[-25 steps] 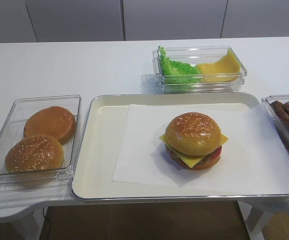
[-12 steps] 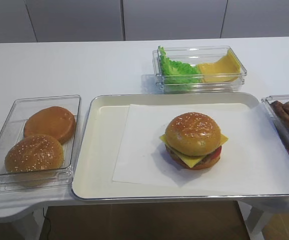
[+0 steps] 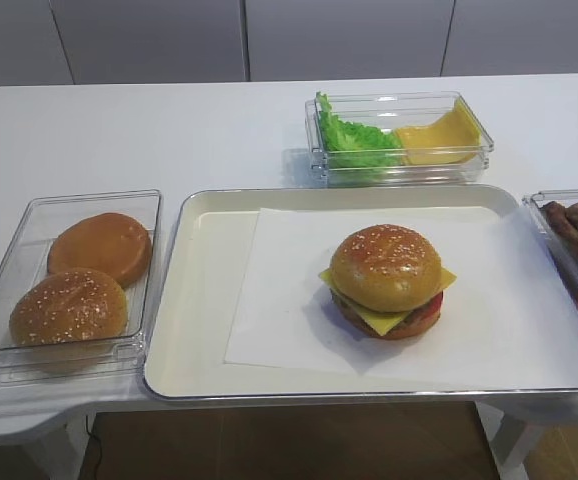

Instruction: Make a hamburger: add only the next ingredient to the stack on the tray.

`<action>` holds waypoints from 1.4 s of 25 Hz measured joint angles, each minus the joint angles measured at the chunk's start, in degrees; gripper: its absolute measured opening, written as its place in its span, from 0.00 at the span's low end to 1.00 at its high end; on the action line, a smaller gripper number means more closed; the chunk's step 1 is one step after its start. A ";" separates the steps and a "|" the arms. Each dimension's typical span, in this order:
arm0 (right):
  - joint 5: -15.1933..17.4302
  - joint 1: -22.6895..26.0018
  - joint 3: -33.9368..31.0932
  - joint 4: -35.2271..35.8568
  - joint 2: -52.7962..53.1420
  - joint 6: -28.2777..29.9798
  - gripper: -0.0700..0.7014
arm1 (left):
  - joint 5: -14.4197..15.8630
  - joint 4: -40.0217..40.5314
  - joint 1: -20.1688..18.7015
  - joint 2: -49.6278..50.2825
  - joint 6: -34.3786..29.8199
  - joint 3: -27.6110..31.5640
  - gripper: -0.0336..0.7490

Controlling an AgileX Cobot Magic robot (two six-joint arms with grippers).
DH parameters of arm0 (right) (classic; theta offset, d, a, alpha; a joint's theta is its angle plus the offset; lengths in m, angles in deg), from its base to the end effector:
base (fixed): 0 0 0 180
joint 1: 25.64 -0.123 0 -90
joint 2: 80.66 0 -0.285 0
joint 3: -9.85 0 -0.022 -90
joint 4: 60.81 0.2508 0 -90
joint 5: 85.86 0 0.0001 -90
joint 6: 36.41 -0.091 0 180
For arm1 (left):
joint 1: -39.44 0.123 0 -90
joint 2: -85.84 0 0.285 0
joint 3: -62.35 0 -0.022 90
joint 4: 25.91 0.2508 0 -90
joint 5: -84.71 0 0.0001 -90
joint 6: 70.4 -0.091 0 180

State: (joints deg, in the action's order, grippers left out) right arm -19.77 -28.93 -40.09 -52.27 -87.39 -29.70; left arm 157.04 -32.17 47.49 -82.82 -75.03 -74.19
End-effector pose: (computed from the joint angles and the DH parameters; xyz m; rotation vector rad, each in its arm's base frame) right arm -0.0103 0.0118 0.2640 -0.2010 2.1266 0.1462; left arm -0.0135 -0.0115 0.2870 -0.0455 2.2126 -0.0113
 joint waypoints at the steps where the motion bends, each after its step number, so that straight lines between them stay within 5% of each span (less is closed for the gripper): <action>1: 0.00 0.00 0.00 0.00 0.00 0.00 0.36 | 0.00 0.12 0.00 -0.59 0.80 0.28 0.74; 19: 0.00 0.00 0.00 0.00 0.00 -0.10 0.36 | -4.02 3.33 0.00 -1.20 4.30 5.57 0.74; 35: 0.00 0.00 0.00 0.00 0.00 -0.21 0.36 | -4.29 3.22 -1.07 -1.44 4.30 5.57 0.74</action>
State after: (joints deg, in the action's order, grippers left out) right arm -19.77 -28.93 -40.09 -52.27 -87.39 -29.90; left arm 152.76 -28.95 46.42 -84.26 -70.73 -68.62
